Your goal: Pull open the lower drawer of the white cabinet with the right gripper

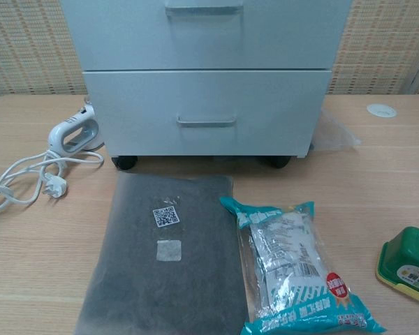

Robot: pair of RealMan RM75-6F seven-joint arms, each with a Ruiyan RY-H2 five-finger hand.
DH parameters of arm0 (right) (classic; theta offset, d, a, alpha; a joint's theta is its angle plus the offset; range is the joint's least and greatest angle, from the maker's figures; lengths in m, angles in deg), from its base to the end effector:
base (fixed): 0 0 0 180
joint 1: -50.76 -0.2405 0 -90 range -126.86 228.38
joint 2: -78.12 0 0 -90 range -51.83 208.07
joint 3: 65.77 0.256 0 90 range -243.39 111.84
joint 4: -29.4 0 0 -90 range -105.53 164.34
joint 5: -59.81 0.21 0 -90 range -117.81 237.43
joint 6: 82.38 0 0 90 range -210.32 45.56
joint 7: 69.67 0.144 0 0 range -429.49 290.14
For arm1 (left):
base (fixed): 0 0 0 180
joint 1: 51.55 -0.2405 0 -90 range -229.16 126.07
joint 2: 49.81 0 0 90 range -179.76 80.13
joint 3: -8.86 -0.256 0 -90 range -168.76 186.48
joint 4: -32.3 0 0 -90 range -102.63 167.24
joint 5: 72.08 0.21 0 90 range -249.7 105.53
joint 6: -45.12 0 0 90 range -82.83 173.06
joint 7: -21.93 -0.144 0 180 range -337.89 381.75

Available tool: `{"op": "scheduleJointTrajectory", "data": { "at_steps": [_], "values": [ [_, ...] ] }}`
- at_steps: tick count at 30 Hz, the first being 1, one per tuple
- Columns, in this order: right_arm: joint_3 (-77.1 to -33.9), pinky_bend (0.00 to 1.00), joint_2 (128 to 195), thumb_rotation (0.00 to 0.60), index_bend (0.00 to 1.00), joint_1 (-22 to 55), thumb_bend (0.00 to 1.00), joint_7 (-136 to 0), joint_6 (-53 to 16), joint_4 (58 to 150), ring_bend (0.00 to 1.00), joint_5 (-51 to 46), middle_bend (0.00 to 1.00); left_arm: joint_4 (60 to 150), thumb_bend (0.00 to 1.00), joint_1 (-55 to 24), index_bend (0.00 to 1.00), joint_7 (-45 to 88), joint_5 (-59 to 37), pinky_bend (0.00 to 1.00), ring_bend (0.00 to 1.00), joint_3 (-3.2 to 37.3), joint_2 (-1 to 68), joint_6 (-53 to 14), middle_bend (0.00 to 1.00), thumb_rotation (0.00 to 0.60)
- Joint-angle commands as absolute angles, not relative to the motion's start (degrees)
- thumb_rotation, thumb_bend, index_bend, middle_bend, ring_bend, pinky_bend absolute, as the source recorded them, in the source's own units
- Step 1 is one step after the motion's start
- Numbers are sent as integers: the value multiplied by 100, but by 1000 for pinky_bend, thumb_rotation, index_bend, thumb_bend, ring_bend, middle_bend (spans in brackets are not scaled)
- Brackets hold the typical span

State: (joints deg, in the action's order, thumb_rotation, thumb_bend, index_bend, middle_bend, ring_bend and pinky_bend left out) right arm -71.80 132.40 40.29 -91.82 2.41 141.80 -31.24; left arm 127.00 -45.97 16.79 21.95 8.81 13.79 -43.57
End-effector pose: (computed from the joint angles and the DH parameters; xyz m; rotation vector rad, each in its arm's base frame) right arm -0.2384 -0.1671 0.1610 1.6600 -0.7315 0.7703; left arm -0.2835 0.1718 0.1523 -1.5189 -0.7802 -0.9568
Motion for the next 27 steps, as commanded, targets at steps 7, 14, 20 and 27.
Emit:
{"op": "scheduleJointTrajectory", "data": {
  "at_steps": [7,14,20,27],
  "values": [
    [-6862,793,13425,600,155,3734,343,-9599,-316,14426,677,-3002,686,12668,324,-4550,91,1690,2278,112,28,879,1370,-4329,2,600],
    [-6317,793,13655,600,155,3048,343,-10200,-1219,14813,730,-2302,757,12700,325,-4537,91,1670,2309,112,28,878,1373,-4326,2,600],
    [-5831,792,14139,600,156,2250,351,-10729,-2070,14776,848,-1348,850,12726,325,-4576,91,1639,2304,112,28,853,1345,-4354,2,600],
    [-5511,799,14867,600,155,1427,374,-11422,-2519,14504,907,-227,896,12724,325,-4614,91,1617,2267,112,28,846,1328,-4372,2,600]
  ]
}}
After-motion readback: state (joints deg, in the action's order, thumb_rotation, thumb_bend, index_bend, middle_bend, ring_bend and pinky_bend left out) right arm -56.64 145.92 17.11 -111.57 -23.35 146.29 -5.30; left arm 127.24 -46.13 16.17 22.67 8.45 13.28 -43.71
